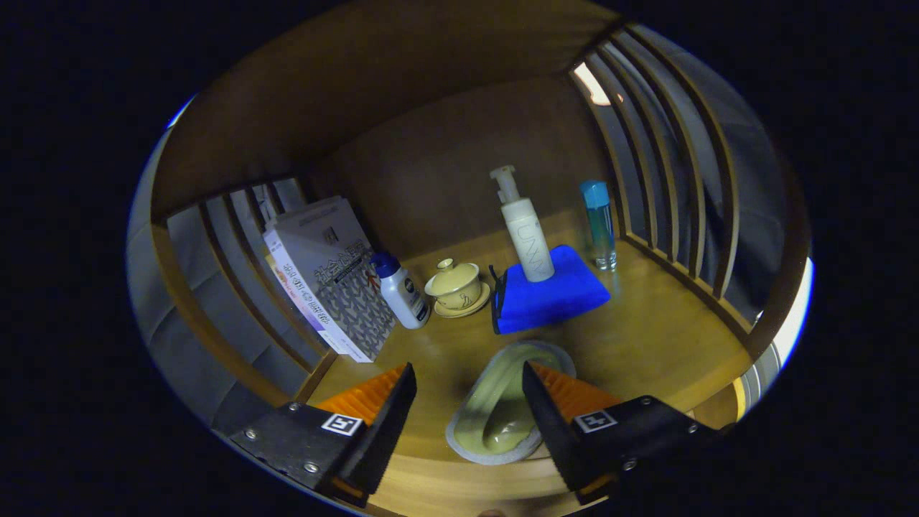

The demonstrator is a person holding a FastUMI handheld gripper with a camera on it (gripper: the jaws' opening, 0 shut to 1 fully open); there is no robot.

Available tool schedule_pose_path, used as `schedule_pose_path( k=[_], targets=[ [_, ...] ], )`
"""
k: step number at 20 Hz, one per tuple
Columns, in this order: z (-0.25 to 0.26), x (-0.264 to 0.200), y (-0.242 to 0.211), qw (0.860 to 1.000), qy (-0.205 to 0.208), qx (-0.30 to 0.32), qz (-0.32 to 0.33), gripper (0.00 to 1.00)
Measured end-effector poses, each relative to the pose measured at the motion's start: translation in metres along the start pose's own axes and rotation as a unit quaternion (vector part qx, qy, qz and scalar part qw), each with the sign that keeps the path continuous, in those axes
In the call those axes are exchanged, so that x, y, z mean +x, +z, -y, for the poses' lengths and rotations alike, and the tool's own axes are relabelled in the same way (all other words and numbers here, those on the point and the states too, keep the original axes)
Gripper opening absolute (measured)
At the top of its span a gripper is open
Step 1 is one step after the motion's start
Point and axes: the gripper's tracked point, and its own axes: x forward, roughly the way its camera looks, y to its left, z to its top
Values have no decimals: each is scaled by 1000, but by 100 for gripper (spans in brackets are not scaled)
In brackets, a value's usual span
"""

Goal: Pull open the drawer, take out the items inside it, and place them on the countertop above the cabinet.

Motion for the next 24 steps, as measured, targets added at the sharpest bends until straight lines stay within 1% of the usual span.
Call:
schedule_pose_path(
  k=[1, 2, 5, 7, 10, 12, 15, 20, 24],
  targets=[
    [-3, -5, 3, 1000, 3, -9, 13, 95],
    [-6, -4, 8, 1000, 9, -19, 19, 95],
    [-3, -9, 3, 1000, -1, -27, 7, 96],
    [-9, -22, 3, 999, 8, -36, 18, 95],
    [-16, -59, 1, 996, 16, -66, 52, 95],
    [-22, -84, -4, 994, 22, -75, 74, 95],
    [-35, -124, -20, 990, 42, -82, 110, 95],
    [-49, -178, -76, 984, 54, -110, 130, 95],
    [-48, -203, -114, 973, 42, -163, 156, 95]
  ],
)
